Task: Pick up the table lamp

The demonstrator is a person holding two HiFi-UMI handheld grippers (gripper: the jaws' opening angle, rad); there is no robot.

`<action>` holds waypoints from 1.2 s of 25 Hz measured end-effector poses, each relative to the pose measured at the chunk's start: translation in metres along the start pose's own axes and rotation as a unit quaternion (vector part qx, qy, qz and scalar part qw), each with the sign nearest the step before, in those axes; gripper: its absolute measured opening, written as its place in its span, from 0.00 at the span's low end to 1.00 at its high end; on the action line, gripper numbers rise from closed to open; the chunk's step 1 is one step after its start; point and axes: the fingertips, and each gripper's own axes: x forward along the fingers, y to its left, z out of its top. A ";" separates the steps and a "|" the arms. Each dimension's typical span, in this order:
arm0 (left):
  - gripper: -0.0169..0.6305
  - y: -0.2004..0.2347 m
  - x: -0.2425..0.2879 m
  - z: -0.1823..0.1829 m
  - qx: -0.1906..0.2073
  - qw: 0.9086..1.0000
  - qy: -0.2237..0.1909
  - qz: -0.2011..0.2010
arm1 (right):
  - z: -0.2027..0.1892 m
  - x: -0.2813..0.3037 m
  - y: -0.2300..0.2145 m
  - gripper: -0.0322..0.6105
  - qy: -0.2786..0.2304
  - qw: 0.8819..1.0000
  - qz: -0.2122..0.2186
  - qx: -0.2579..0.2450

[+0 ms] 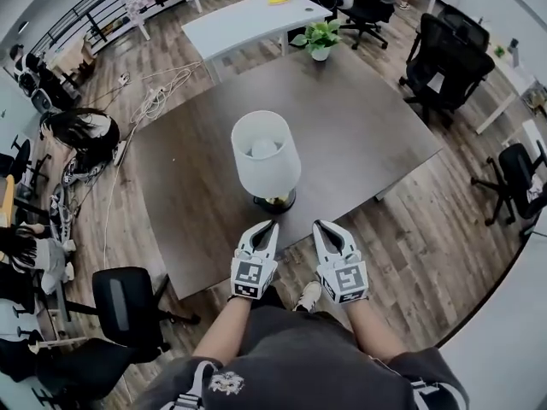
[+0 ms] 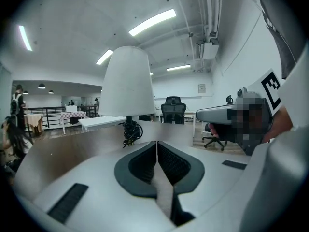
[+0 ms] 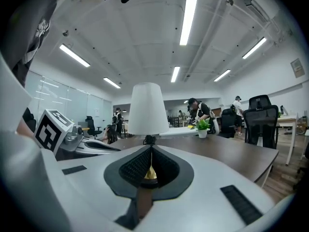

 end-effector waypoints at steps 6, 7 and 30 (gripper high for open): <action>0.04 0.010 0.015 -0.005 -0.007 0.999 -0.006 0.034 | -0.013 0.016 -0.001 0.09 0.008 1.000 0.019 0.001; 0.04 0.014 0.019 -0.006 -0.010 0.999 -0.007 0.039 | -0.015 0.019 -0.002 0.09 0.010 1.000 0.021 0.000; 0.29 0.069 0.108 -0.068 -0.086 0.992 0.039 0.087 | -0.060 0.076 -0.020 0.09 0.056 0.998 0.030 -0.008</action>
